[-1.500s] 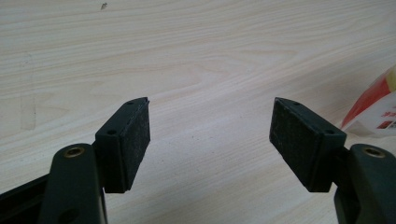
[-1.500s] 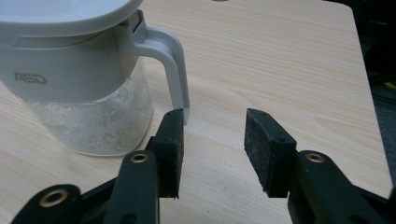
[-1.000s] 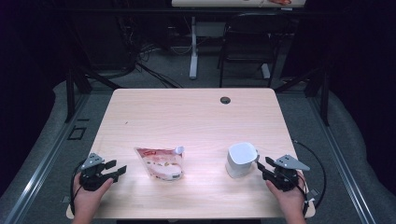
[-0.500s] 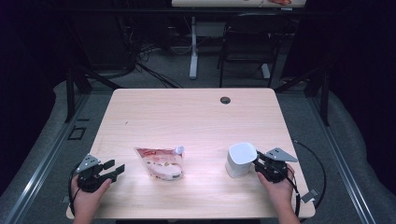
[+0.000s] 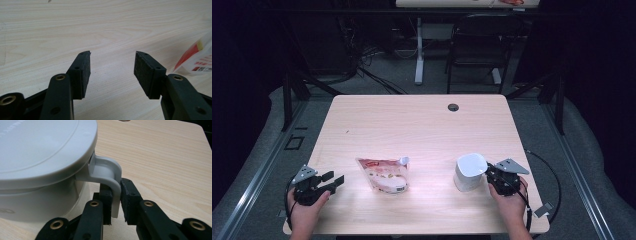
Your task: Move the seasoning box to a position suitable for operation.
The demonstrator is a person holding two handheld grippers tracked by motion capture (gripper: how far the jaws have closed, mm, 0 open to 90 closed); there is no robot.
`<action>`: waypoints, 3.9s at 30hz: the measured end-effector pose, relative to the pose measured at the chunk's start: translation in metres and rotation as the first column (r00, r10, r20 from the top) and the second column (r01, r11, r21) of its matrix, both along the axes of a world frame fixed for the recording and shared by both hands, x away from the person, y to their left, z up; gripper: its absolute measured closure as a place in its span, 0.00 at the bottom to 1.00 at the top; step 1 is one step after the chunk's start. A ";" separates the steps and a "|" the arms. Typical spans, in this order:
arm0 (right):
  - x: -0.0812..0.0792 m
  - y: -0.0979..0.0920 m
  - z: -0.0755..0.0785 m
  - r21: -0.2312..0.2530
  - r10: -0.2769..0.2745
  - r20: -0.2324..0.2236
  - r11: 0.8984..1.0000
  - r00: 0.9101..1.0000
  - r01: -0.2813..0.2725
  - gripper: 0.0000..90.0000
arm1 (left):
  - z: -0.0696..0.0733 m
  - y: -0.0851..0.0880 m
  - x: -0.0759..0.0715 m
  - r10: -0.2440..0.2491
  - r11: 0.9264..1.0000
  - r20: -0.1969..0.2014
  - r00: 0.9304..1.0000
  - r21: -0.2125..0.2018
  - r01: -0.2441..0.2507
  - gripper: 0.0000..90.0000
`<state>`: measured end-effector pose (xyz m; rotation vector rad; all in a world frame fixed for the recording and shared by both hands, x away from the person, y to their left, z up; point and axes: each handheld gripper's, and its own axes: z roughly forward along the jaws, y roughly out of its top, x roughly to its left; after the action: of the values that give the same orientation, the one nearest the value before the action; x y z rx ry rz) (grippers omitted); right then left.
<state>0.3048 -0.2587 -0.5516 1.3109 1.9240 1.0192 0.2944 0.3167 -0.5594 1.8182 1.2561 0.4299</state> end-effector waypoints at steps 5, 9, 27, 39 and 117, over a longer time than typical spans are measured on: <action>-0.003 0.001 0.001 0.006 -0.018 -0.007 1.000 1.000 0.018 0.90 | 0.000 -0.001 0.001 0.001 1.000 0.005 1.000 0.008 -0.001 0.52; -0.005 0.002 0.002 0.003 -0.030 -0.017 1.000 0.999 0.030 0.91 | 0.000 -0.001 0.001 -0.004 1.000 0.003 1.000 0.009 0.004 0.53; -0.021 0.023 0.004 0.000 -0.029 -0.032 1.000 0.999 0.029 0.90 | -0.002 -0.007 0.002 -0.040 0.999 -0.008 0.999 0.014 0.040 0.54; -0.032 0.035 0.008 0.006 0.025 -0.018 1.000 1.000 -0.025 0.83 | -0.001 -0.008 0.001 -0.046 0.999 -0.004 0.999 0.017 0.046 0.54; -0.052 0.020 0.045 0.058 0.238 0.066 0.969 0.969 -0.242 0.72 | -0.001 -0.006 0.000 -0.044 0.999 0.001 0.999 0.021 0.044 0.55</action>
<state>0.2527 -0.2386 -0.5062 1.0868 2.0550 1.2342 0.2945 0.3111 -0.5605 1.8588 1.2126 0.4218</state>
